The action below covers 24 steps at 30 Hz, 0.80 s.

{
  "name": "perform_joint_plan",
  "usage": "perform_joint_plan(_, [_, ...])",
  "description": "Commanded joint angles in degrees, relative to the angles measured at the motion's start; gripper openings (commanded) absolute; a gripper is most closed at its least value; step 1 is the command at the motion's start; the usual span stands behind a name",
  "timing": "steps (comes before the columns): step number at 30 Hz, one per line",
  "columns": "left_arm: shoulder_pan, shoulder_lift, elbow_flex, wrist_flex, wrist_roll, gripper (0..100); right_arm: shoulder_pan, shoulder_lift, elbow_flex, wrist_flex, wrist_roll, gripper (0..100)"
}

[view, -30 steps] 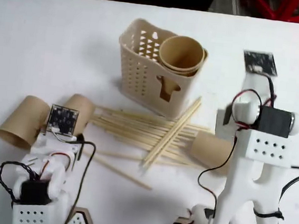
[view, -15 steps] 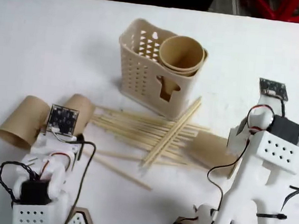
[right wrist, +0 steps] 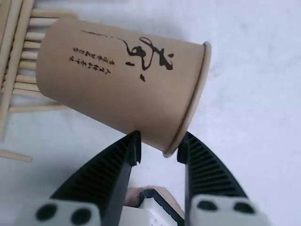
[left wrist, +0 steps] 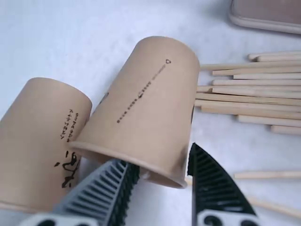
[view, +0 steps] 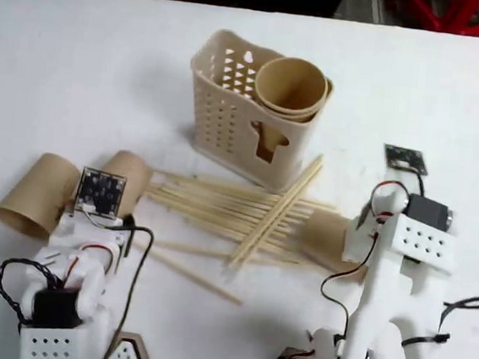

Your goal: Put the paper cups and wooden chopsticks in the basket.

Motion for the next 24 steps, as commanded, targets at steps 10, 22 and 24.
perform_joint_plan(10, [-0.48, -0.57, -0.26, -0.70, 0.18, 18, -3.47, -2.42, -3.78, -2.77, 4.22, 1.9])
perform_joint_plan(22, [-0.48, -0.57, -0.26, -0.70, 0.18, 18, -3.30, -2.33, -24.62, 12.00, 14.59, 1.9])
perform_joint_plan(24, [-0.48, -0.57, -0.26, -0.70, 0.18, 18, -3.38, -2.24, -27.08, 13.67, 15.82, 1.9])
